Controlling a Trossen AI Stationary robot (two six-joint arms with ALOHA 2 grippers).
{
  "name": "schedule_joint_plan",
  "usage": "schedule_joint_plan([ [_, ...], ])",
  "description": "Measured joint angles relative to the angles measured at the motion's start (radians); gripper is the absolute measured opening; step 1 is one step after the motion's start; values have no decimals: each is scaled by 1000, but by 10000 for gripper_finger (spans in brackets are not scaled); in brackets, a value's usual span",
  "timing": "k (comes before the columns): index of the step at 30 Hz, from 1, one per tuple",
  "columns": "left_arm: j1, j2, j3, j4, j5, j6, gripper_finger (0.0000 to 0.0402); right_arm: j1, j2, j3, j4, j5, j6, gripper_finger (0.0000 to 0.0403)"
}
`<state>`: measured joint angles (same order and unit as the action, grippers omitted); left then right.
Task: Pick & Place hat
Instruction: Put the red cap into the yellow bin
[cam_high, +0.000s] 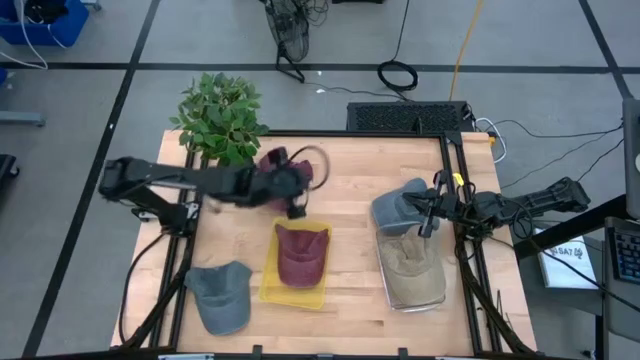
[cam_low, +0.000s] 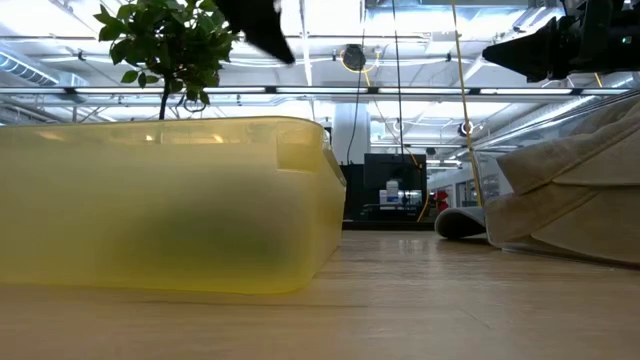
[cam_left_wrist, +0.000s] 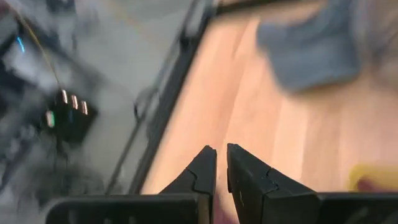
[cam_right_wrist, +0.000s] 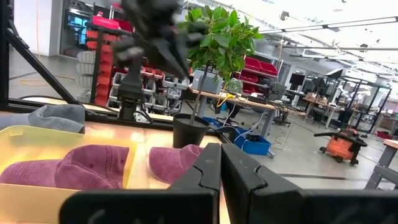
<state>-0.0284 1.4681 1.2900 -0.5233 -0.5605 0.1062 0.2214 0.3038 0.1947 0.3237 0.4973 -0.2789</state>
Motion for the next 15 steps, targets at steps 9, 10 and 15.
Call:
schedule_joint_plan([
  [9, 218, 173, 96, -176, 177, -14, 47, 0, 0, 0, -2, 0, -60, 0],
  [10, 237, 184, 96, -180, 198, -2, 47, 0, 0, 0, -1, 0, -64, 0],
  [15, 353, 208, 96, -214, 307, -50, 61, 0, 0, 0, 0, 0, -82, 0],
])
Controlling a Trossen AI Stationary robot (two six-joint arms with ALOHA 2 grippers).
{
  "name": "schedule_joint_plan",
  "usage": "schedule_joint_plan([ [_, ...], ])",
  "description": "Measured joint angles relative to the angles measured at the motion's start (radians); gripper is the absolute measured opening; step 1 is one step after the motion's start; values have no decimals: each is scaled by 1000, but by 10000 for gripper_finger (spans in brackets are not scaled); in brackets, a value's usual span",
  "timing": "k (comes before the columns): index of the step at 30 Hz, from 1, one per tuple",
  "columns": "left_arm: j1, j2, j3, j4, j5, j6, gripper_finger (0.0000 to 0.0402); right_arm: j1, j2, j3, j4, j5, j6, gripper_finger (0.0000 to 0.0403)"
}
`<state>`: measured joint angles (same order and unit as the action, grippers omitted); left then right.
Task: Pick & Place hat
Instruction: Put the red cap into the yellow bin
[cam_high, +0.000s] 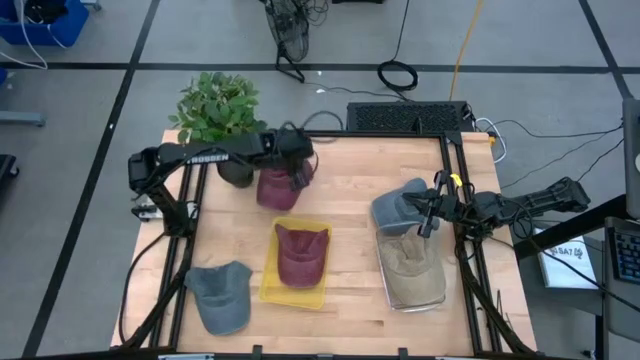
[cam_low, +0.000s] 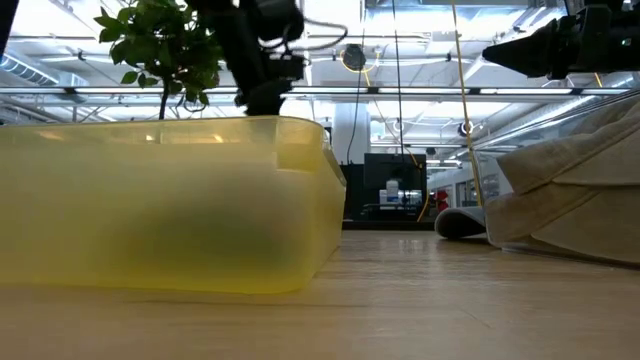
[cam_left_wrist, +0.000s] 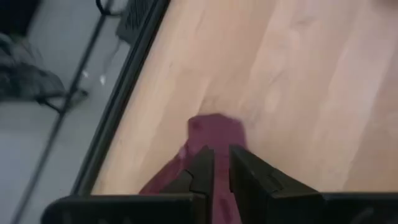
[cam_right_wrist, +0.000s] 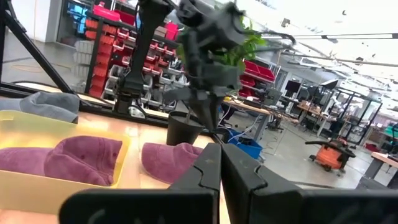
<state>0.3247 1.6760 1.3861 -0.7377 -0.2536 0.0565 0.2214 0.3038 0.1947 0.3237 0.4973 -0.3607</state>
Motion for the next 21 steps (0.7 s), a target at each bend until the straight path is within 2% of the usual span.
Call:
schedule_joint_plan([
  [3, 67, 14, -1, -31, 87, -5, 101, 0, 0, 0, 0, 0, 0, 0],
  [6, 118, 35, -2, -67, 158, 13, 158, 0, 0, 0, 0, 0, -4, 0],
  [10, 141, 73, -3, -124, 173, 41, 234, 0, 0, 0, 0, 0, -17, 0],
  [13, 135, 97, -3, -133, 171, 63, 277, 0, 0, 0, 0, 0, -19, 0],
  [17, 107, 123, -3, -126, 166, 73, 308, 0, 0, 0, 1, 0, -19, 0],
  [21, 72, 146, -3, -135, 119, 82, 314, 0, 0, 0, 1, 0, -18, 0],
])
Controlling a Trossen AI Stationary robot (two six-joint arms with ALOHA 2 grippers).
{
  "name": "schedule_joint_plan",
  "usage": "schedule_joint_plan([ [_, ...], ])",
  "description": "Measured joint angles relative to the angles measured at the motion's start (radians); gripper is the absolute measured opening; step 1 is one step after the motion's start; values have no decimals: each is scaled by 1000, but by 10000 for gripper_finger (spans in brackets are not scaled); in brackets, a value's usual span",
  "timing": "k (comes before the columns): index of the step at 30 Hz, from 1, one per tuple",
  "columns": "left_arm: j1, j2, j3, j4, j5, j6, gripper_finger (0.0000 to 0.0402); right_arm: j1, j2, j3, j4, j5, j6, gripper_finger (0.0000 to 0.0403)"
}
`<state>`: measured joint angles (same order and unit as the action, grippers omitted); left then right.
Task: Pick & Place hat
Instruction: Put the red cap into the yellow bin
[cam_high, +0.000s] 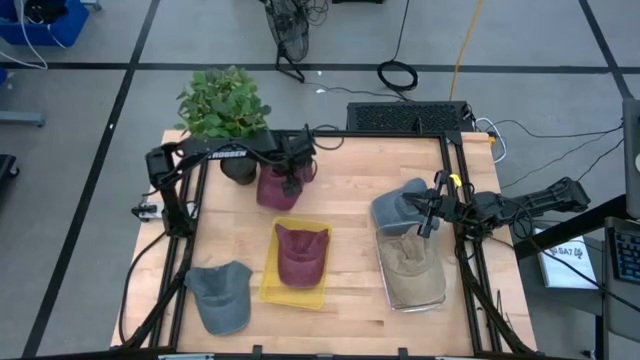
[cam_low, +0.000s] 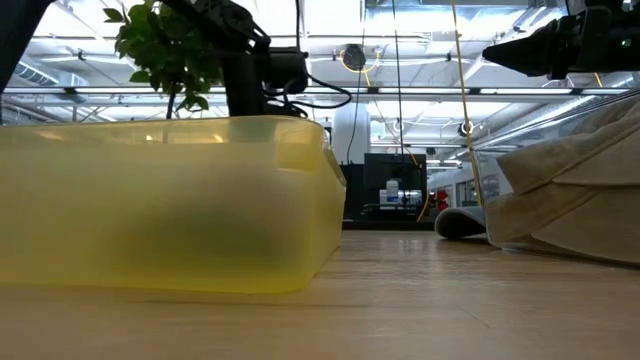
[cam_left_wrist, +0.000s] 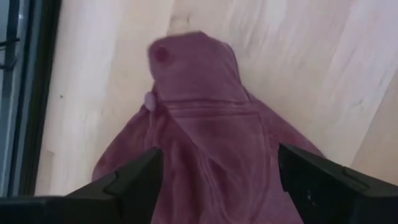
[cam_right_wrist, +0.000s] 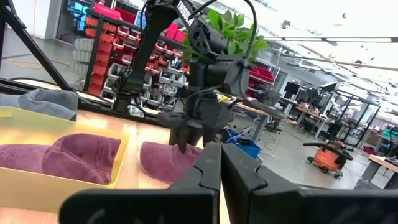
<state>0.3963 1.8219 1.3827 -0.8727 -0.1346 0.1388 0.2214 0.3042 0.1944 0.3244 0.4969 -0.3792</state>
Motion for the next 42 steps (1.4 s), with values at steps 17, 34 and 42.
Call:
schedule_joint_plan([
  [17, -2, 9, -1, 1, -80, -95, 311, 0, 0, 0, -2, 0, 4, 0],
  [34, -6, 60, -11, -12, -63, -149, 315, 0, 0, 0, -1, 0, 14, 0],
  [42, -6, 119, -13, 11, -48, -145, 304, 0, 0, 0, -1, 0, 13, 0],
])
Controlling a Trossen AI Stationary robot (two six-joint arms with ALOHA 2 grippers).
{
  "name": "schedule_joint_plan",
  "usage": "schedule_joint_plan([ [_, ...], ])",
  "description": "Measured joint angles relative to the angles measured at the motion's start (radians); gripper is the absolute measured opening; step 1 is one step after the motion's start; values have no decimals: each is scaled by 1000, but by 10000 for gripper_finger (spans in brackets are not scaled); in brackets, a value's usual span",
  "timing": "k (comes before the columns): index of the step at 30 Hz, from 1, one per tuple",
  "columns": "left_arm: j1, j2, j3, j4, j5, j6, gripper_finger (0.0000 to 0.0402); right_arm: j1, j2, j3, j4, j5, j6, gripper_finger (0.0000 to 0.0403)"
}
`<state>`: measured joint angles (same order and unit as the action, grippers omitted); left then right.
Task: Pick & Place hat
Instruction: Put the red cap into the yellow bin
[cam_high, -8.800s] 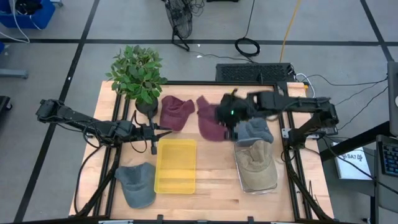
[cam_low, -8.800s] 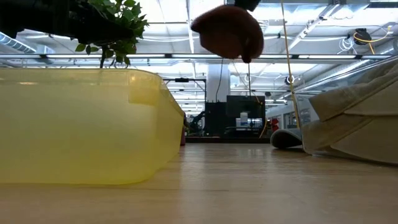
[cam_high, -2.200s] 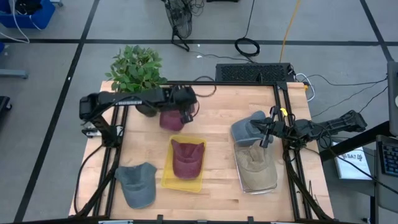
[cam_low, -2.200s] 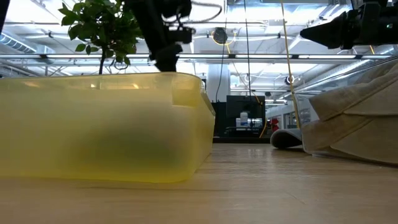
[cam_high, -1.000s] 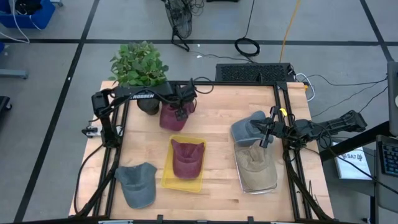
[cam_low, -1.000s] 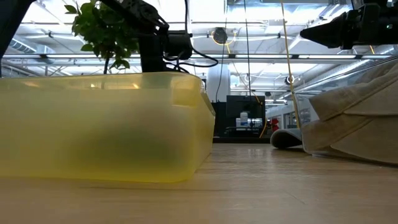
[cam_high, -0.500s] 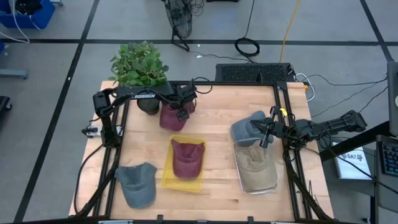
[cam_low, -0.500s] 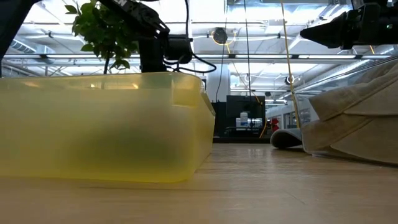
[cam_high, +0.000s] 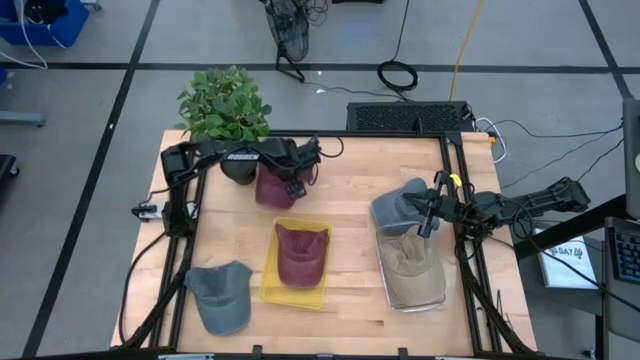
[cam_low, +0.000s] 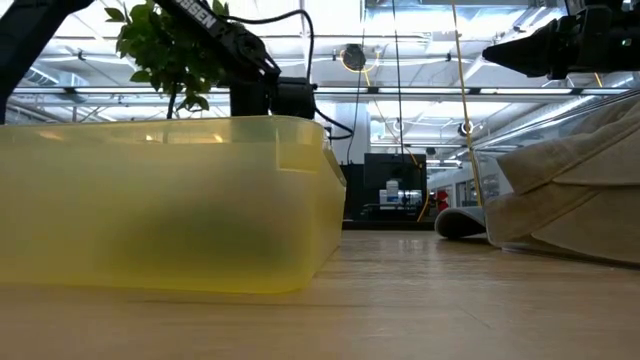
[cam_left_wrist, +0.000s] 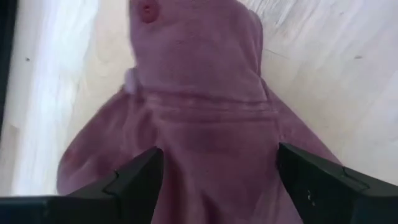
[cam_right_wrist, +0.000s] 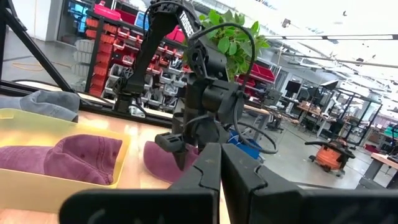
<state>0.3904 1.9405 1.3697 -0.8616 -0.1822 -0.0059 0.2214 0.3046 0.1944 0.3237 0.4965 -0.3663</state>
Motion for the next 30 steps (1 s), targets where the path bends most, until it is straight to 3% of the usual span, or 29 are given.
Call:
schedule_joint_plan([
  [7, -1, 14, 2, 0, 0, 1, 225, 0, 0, 0, 0, 0, -5, 0],
  [16, -15, 11, 13, -3, -5, 17, 23, 0, 0, 0, 0, 0, -1, 0],
  [21, -65, 11, 85, -10, -4, 21, 19, 0, 0, 0, 1, 0, -3, 0],
  [30, -193, 11, 328, -8, -36, 78, 14, 0, 0, 0, 1, 0, -12, 0],
])
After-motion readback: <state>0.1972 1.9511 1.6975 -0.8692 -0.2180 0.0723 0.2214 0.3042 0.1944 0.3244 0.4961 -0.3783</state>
